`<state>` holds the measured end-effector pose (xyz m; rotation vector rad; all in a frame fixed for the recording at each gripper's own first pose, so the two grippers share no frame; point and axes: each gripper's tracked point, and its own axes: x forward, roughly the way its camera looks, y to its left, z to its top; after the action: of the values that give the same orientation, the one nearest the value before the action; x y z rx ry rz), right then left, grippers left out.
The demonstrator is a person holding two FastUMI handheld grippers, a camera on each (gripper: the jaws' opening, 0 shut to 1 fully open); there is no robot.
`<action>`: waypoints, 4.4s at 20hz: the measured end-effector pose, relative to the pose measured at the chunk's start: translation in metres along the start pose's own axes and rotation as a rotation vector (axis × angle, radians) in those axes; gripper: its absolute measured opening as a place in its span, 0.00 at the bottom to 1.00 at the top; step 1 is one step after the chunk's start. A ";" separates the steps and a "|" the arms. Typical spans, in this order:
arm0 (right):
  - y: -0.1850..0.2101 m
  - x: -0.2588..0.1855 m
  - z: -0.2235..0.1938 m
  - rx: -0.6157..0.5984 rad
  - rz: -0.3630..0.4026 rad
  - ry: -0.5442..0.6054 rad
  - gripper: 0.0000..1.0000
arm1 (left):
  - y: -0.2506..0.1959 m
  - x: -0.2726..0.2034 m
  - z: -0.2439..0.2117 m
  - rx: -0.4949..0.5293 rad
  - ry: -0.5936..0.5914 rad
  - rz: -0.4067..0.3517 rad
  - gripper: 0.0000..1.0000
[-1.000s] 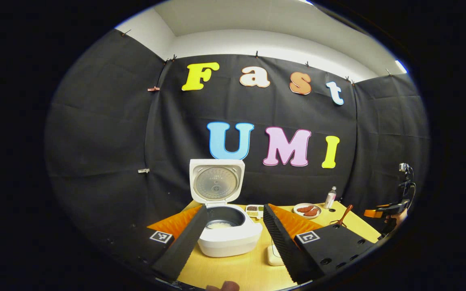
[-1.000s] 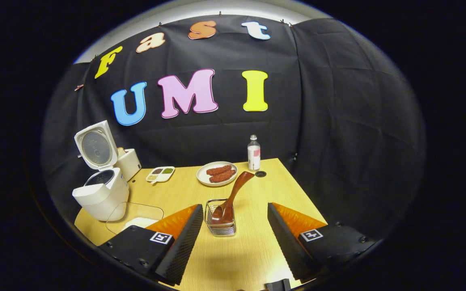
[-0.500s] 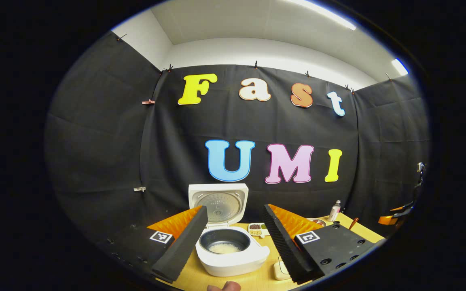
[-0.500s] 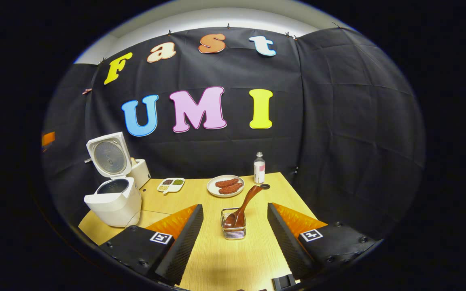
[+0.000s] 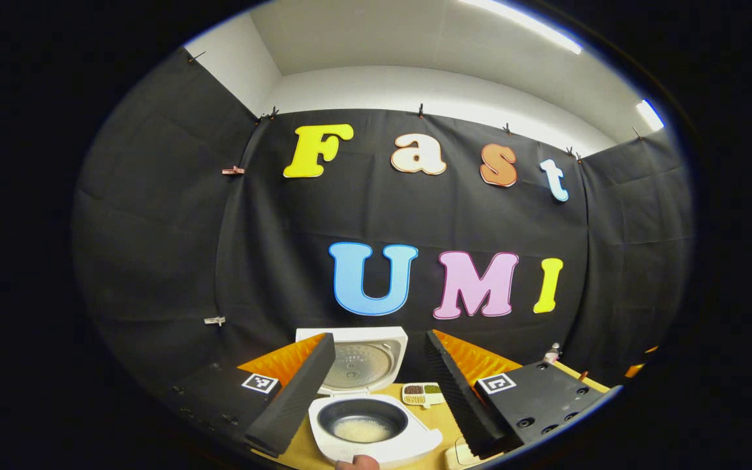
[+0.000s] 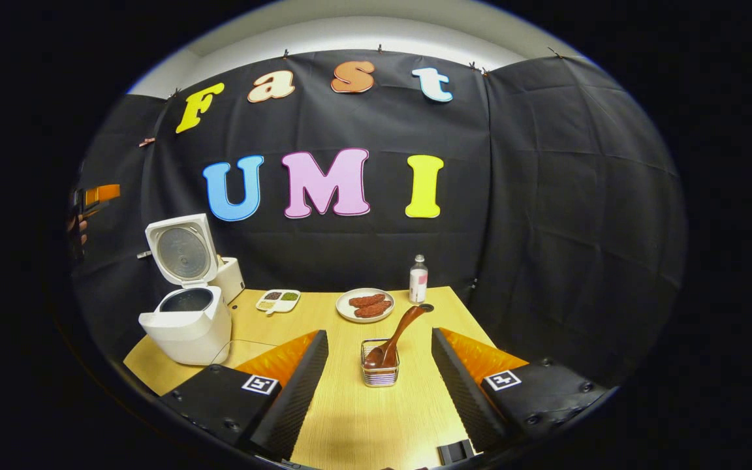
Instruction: Close the left gripper, press the button to open the rice cooker; take a wooden spoon from the chopstick holder with the right hand, scoop a spoonful of rice and pour it into the rice cooker, then put the wooden spoon back into the chopstick holder.
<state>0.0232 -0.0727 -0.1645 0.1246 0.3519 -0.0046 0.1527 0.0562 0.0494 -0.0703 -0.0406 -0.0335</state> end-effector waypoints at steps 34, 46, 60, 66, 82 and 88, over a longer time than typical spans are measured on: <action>-0.040 -0.019 0.043 -0.022 -0.197 -0.032 0.98 | 0.028 0.200 -0.139 0.065 0.254 0.120 0.98; -0.044 -0.044 0.019 -0.009 -0.159 0.008 0.98 | -0.006 0.087 -0.237 -0.004 0.450 0.139 0.99; -0.053 -0.079 0.012 -0.010 -0.160 0.004 0.98 | -0.013 0.051 -0.305 0.041 0.570 0.132 0.99; -0.057 -0.088 0.008 0.008 -0.166 0.007 0.98 | -0.012 0.044 -0.314 0.067 0.577 0.142 1.00; -0.049 -0.088 0.003 -0.007 -0.154 0.016 0.98 | -0.012 0.031 -0.328 0.065 0.592 0.140 1.00; -0.045 -0.092 0.001 -0.005 -0.143 0.011 0.98 | -0.011 0.034 -0.323 0.082 0.578 0.110 1.00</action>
<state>-0.0638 -0.1190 -0.1378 0.0942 0.3713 -0.1446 0.1991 0.0215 -0.2707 0.0209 0.5387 0.0581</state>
